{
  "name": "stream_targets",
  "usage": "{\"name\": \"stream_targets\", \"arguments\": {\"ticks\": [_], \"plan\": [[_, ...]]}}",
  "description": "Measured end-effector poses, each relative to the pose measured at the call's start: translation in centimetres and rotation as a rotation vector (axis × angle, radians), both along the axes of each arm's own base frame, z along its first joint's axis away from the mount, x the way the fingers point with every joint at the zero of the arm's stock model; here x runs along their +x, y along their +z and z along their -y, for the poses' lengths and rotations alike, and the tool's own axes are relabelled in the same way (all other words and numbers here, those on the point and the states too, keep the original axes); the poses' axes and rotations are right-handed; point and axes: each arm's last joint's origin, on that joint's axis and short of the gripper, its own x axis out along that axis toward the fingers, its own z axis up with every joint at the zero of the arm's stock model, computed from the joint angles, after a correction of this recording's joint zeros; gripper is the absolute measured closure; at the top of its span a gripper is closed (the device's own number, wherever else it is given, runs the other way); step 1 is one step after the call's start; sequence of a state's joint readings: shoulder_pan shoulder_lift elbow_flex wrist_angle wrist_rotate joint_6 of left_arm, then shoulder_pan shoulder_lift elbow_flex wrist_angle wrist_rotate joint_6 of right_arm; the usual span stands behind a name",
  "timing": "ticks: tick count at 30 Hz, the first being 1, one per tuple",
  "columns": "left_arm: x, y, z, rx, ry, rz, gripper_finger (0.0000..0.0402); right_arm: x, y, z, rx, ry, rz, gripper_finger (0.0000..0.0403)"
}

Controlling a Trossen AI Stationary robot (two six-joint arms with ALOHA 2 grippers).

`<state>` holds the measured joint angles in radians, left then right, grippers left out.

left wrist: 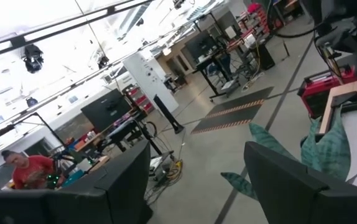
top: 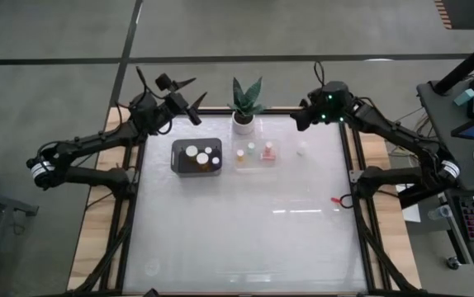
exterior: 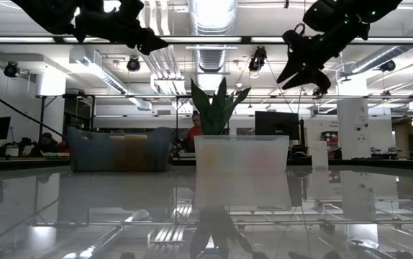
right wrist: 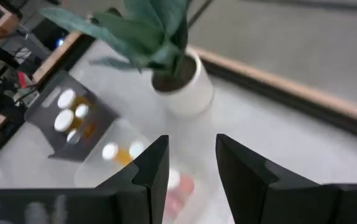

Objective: Pick and place medicine bottles into bin by pill shape (circle, oval)
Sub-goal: Put the white tablet bottle into the transparent bin

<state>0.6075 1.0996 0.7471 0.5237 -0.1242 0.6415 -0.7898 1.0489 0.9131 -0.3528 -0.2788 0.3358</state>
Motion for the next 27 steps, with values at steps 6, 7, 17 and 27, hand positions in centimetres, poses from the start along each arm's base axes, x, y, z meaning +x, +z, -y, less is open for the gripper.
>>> {"name": "stream_targets", "arguments": {"ticks": [6,7,17,27], "plan": [[0.0,-0.5,0.0,-0.013,-0.001,-0.009,0.0157,-0.3,-1.2,-1.1,0.194,-0.020,-0.082,0.0280],[0.0,-0.6,0.0,-0.015,-0.001,-0.010,0.0157,-0.3,-1.5,-1.4,0.227,-0.024,-0.101,0.0280],[0.0,-0.7,0.1,-0.056,-0.019,0.021,0.0157,0.8,-4.4,-3.1,0.341,-0.146,-0.381,0.0280],[0.0,-1.3,0.1,-0.110,-0.028,0.045,0.0157,1.3,-5.8,-2.3,0.284,-0.224,-0.489,0.0213]]}}
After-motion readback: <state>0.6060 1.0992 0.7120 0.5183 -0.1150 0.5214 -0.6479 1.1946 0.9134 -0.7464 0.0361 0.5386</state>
